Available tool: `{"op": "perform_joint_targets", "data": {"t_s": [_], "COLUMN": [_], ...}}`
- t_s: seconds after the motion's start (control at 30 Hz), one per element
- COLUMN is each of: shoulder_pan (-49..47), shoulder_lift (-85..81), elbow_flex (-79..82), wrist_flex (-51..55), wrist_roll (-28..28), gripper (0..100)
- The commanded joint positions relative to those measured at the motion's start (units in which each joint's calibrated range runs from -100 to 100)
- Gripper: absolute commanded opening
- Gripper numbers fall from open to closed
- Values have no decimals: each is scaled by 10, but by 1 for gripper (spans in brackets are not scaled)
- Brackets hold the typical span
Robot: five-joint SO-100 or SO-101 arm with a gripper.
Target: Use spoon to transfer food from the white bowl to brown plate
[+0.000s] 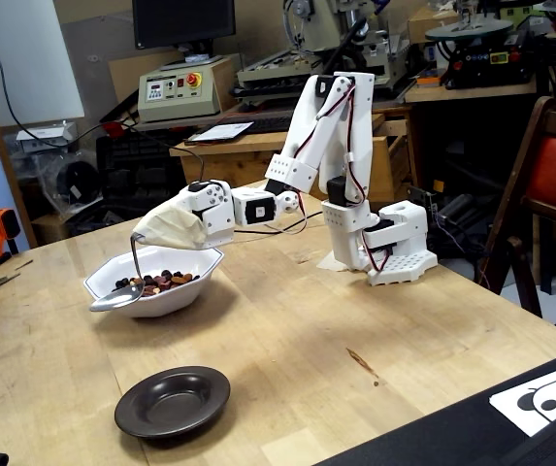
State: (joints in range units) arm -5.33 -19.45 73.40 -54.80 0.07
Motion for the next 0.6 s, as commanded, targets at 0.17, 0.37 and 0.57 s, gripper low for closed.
{"op": "perform_joint_targets", "data": {"t_s": [0.17,0.37,0.57], "shoulder_pan": [5,27,78], "shoulder_lift": [8,12,12], "elbow_flex": [-6,-6,-5], "wrist_flex": [-31,-26,-26], "wrist_roll": [3,3,3], "gripper": [2,2,2]}}
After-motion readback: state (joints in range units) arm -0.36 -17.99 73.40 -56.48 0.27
